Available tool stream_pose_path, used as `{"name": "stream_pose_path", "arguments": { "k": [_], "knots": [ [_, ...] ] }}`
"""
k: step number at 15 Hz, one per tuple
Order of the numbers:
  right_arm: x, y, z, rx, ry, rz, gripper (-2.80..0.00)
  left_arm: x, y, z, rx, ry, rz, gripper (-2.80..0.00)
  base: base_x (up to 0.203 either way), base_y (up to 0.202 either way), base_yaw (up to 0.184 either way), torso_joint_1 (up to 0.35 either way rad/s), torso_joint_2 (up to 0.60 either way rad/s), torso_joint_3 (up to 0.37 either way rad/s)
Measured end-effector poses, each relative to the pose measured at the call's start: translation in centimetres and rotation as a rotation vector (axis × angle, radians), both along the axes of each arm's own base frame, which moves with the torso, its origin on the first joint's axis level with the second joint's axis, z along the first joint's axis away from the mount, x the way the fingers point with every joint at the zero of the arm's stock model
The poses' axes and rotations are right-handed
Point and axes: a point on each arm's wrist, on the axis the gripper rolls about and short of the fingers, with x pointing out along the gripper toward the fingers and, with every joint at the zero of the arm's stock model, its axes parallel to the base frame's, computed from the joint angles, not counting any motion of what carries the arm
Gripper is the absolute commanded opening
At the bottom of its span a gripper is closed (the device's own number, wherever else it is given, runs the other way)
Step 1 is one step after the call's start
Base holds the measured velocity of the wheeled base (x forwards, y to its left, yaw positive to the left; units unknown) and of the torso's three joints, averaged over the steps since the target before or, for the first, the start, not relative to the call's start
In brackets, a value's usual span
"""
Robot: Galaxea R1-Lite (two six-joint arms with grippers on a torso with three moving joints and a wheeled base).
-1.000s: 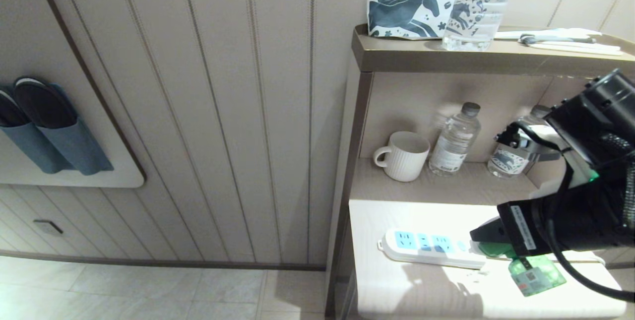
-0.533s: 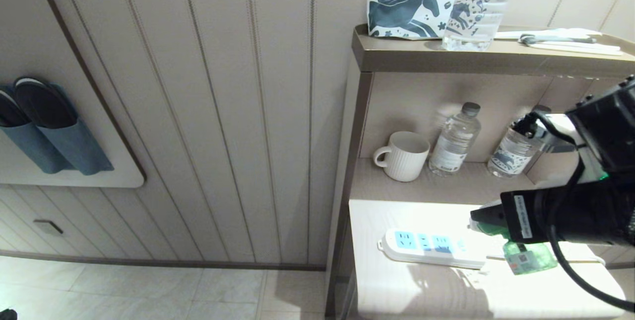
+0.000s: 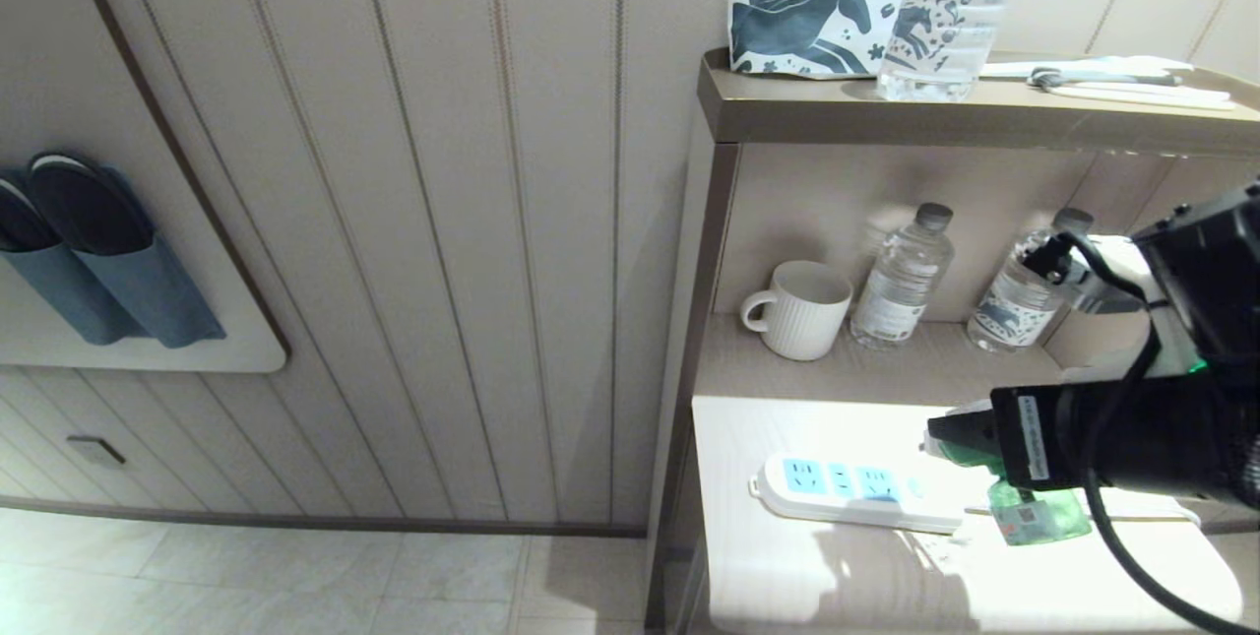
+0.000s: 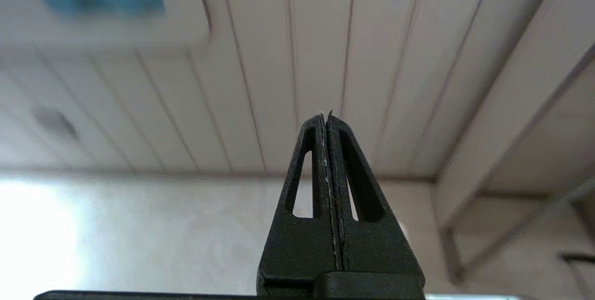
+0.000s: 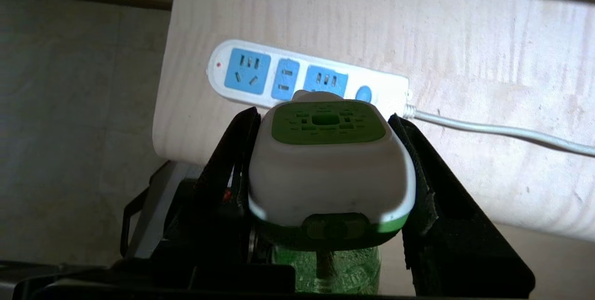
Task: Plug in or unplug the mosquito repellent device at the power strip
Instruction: Place the mosquito repellent liquid on the table
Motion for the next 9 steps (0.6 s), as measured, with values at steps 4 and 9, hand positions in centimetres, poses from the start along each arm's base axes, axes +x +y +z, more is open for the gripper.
{"name": "stream_pose_path", "arguments": {
  "k": [4, 9],
  "knots": [
    [-0.1, -0.1, -2.4, 0.010, -0.124, 0.029, -2.80, -0.1, -0.1, 1.0, 0.078, -0.163, -0.026, -2.80, 0.000, 0.000, 0.000, 0.000, 0.00, 0.000],
    [-1.4, -0.8, -3.7, 0.007, -0.372, 0.062, -2.80, -0.1, -0.1, 0.9, 0.058, -0.168, -0.023, -2.80, 0.000, 0.000, 0.000, 0.000, 0.00, 0.000]
  ]
}}
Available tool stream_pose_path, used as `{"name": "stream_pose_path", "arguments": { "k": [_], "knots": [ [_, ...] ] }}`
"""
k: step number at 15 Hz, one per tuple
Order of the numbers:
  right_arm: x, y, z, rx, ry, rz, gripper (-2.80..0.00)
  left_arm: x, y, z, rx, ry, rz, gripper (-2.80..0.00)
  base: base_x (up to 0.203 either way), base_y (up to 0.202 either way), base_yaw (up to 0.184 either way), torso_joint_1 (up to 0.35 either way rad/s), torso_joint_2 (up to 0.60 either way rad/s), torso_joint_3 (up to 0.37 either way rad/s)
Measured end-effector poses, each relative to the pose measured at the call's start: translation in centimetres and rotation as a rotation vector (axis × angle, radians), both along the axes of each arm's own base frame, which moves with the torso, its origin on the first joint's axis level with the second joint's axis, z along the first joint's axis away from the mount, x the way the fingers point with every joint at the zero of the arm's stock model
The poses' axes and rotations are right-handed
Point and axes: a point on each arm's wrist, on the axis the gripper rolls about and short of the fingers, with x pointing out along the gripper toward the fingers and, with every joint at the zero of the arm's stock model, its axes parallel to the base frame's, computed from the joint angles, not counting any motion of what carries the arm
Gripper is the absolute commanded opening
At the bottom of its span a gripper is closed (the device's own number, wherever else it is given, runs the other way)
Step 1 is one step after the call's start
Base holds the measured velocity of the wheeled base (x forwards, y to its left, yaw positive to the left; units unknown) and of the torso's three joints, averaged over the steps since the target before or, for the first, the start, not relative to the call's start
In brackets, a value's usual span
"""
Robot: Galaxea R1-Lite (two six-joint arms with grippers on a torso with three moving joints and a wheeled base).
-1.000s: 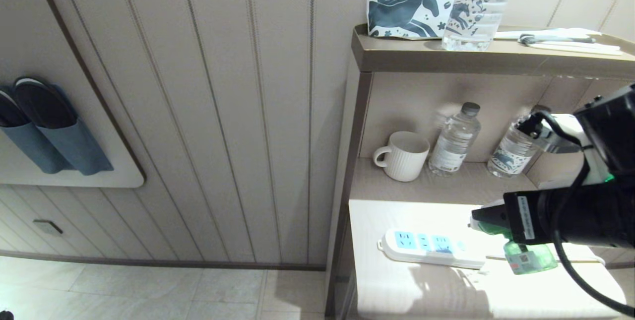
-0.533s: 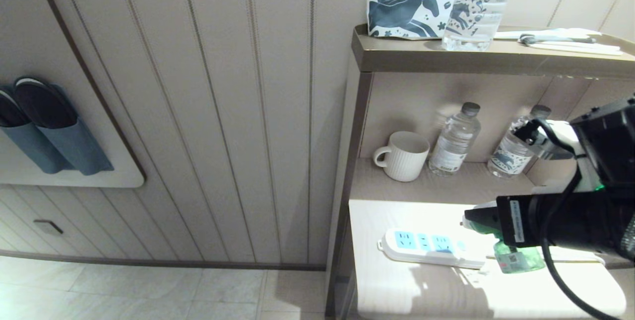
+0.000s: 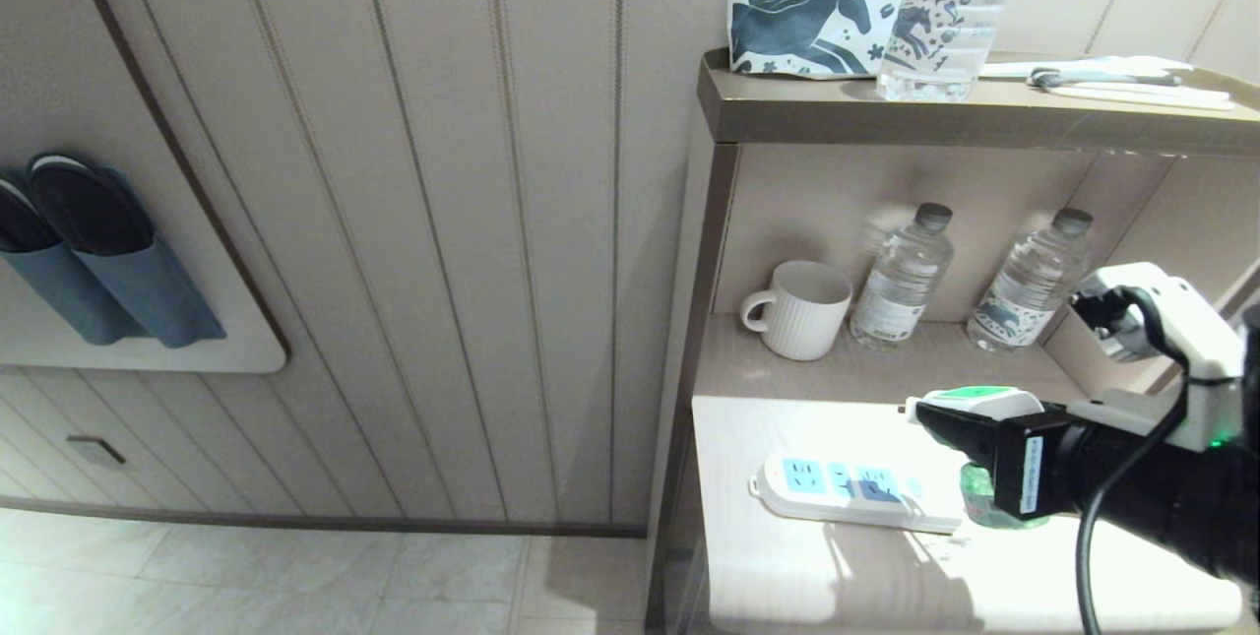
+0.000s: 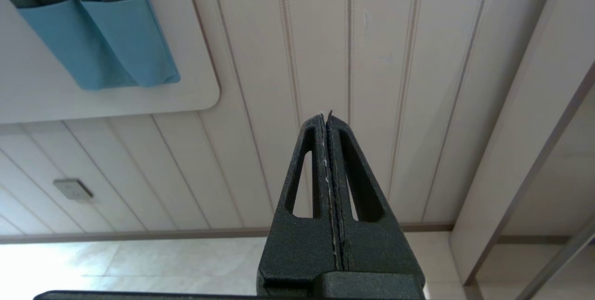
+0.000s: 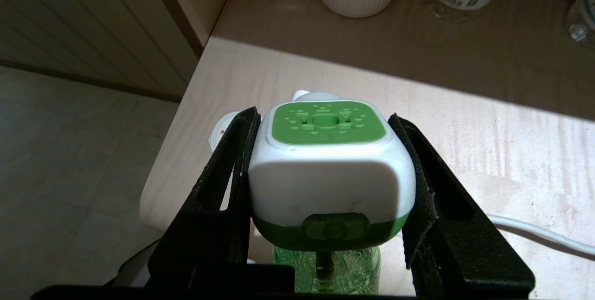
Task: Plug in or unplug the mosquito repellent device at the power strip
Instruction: Place the mosquito repellent liquid on the table
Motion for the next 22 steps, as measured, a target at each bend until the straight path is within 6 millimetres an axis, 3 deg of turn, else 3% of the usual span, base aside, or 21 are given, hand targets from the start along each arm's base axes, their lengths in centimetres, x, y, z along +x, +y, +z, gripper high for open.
{"name": "stream_pose_path", "arguments": {
  "k": [7, 14, 17, 22],
  "knots": [
    [-0.9, -0.7, -2.6, -0.013, -0.193, -0.075, -2.80, 0.0, 0.0, 0.0, -0.007, -0.001, 0.001, -2.80, 0.000, 0.000, 0.000, 0.000, 0.00, 0.000],
    [1.4, 0.3, -5.5, 0.007, -0.279, -0.186, -2.80, 0.0, 0.0, 0.0, -0.007, -0.001, 0.001, -2.80, 0.000, 0.000, 0.000, 0.000, 0.00, 0.000],
    [3.3, 1.7, -7.5, -0.009, -0.297, -0.250, -2.80, 0.0, 0.0, 0.0, -0.008, -0.001, 0.001, -2.80, 0.000, 0.000, 0.000, 0.000, 0.00, 0.000],
    [5.8, 6.4, -10.1, -0.024, -0.302, -0.285, -2.80, 0.0, 0.0, 0.0, -0.008, -0.001, 0.001, -2.80, 0.000, 0.000, 0.000, 0.000, 0.00, 0.000]
  ]
}}
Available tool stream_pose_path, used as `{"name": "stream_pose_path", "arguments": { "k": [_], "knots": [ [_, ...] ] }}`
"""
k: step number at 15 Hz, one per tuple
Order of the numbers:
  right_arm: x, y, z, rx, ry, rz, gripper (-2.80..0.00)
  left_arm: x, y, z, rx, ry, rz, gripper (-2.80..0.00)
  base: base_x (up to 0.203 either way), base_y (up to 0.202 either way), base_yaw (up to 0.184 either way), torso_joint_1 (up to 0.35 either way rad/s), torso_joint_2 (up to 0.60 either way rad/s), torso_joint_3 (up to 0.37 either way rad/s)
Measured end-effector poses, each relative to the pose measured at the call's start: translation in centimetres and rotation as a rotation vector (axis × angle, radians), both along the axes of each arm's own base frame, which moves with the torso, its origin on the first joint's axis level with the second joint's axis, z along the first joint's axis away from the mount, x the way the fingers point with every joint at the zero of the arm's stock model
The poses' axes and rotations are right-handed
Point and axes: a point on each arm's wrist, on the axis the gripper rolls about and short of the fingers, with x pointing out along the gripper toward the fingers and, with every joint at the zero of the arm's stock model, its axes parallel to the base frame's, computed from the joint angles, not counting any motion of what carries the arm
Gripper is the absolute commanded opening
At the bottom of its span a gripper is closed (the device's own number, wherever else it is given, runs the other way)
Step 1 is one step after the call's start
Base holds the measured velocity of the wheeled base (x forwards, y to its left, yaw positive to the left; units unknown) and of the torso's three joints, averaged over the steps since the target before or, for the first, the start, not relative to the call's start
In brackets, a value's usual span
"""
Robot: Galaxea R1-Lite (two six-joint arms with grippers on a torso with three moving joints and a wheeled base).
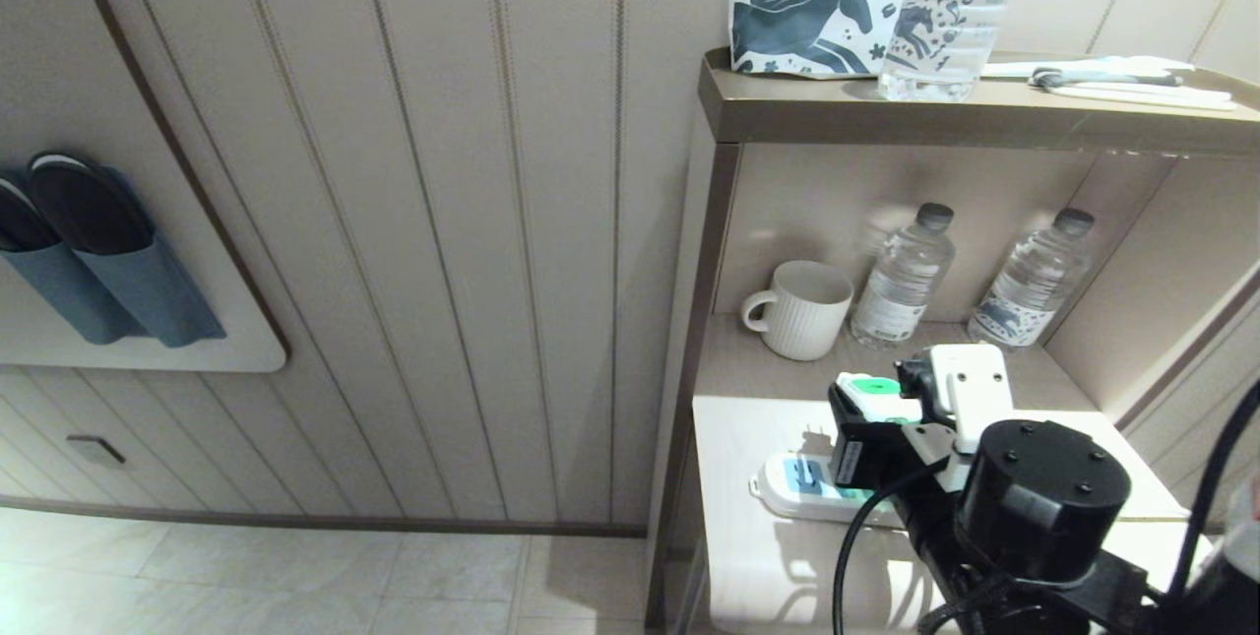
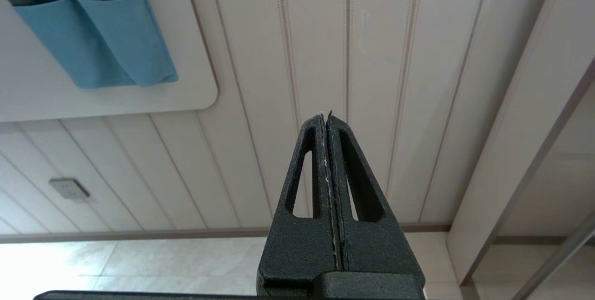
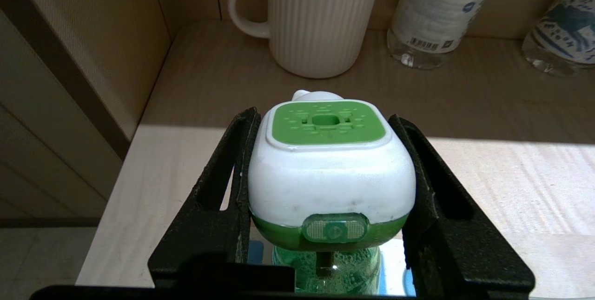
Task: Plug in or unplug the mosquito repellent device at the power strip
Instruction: Place the mosquito repellent liquid on the table
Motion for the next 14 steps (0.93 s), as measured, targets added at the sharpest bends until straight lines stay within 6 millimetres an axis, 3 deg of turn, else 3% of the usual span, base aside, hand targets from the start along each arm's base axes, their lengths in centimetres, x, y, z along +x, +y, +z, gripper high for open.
{"name": "stream_pose_path", "arguments": {
  "k": [7, 14],
  "knots": [
    [1.7, 1.3, -1.2, -0.016, 0.014, -0.025, -2.80, 0.0, 0.0, 0.0, 0.000, 0.000, 0.000, -2.80, 0.000, 0.000, 0.000, 0.000, 0.00, 0.000],
    [2.9, 1.6, -0.6, -0.020, -0.015, -0.044, -2.80, 0.0, 0.0, 0.0, 0.000, 0.000, 0.000, -2.80, 0.000, 0.000, 0.000, 0.000, 0.00, 0.000]
  ]
}}
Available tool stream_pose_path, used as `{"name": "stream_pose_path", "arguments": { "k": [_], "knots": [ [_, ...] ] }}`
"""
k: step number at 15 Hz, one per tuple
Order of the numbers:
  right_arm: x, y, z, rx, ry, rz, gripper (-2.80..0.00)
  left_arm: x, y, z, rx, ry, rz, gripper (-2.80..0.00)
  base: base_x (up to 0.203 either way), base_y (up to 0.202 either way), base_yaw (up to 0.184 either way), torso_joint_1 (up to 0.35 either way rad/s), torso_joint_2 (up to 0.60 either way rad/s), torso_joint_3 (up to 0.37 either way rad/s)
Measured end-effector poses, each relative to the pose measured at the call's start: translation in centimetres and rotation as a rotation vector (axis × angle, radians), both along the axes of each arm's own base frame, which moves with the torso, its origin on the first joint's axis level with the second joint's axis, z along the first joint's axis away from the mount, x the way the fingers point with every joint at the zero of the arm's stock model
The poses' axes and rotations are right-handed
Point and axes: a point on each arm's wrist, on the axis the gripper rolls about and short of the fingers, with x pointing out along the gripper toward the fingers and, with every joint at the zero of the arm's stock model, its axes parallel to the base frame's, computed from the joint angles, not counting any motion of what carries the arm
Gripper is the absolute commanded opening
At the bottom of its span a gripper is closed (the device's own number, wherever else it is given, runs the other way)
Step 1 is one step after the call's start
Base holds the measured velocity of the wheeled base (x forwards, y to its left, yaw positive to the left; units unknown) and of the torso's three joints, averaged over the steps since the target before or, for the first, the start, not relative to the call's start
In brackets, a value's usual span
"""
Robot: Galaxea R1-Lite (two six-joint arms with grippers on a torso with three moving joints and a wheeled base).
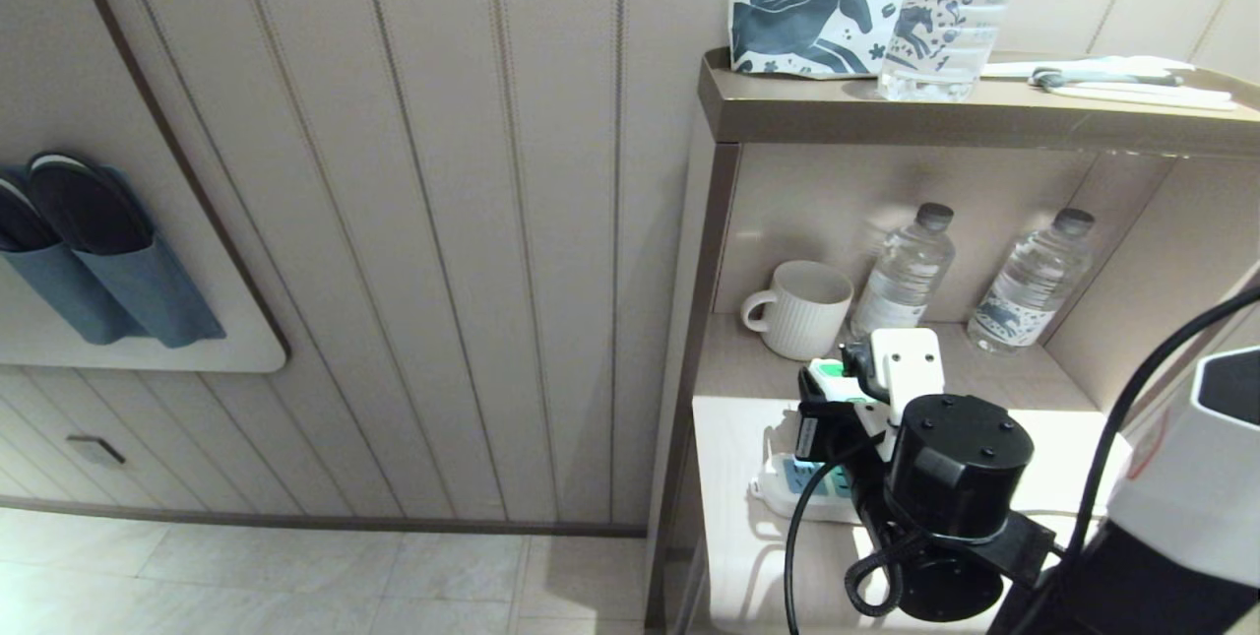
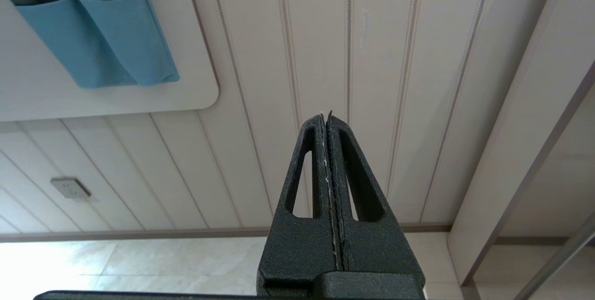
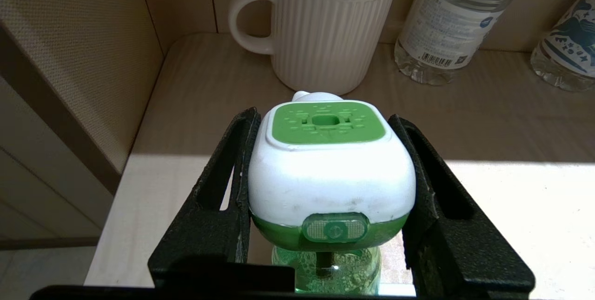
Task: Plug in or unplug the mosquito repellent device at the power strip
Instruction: Place the mosquito repellent liquid on the table
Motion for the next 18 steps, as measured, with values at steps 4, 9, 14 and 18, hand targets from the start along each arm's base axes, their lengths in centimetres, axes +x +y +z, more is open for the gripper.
{"name": "stream_pose_path", "arguments": {
  "k": [4, 9, 14, 18],
  "knots": [
    [0.5, -0.1, 0.0, 0.001, -0.005, -0.020, -2.80, 0.0, 0.0, 0.0, 0.001, 0.000, 0.000, -2.80, 0.000, 0.000, 0.000, 0.000, 0.00, 0.000],
    [1.0, -0.3, -0.1, -0.016, -0.002, -0.038, -2.80, 0.0, 0.0, 0.0, 0.000, 0.000, 0.000, -2.80, 0.000, 0.000, 0.000, 0.000, 0.00, 0.000],
    [1.2, -4.4, 1.5, -0.054, -0.022, -0.163, -2.80, 0.0, 0.0, 0.0, 0.000, 0.000, 0.000, -2.80, 0.000, 0.000, 0.000, 0.000, 0.00, 0.000],
    [0.8, -8.2, 1.3, -0.078, 0.010, -0.284, -2.80, 0.0, 0.0, 0.0, 0.000, 0.000, 0.000, -2.80, 0.000, 0.000, 0.000, 0.000, 0.00, 0.000]
  ]
}}
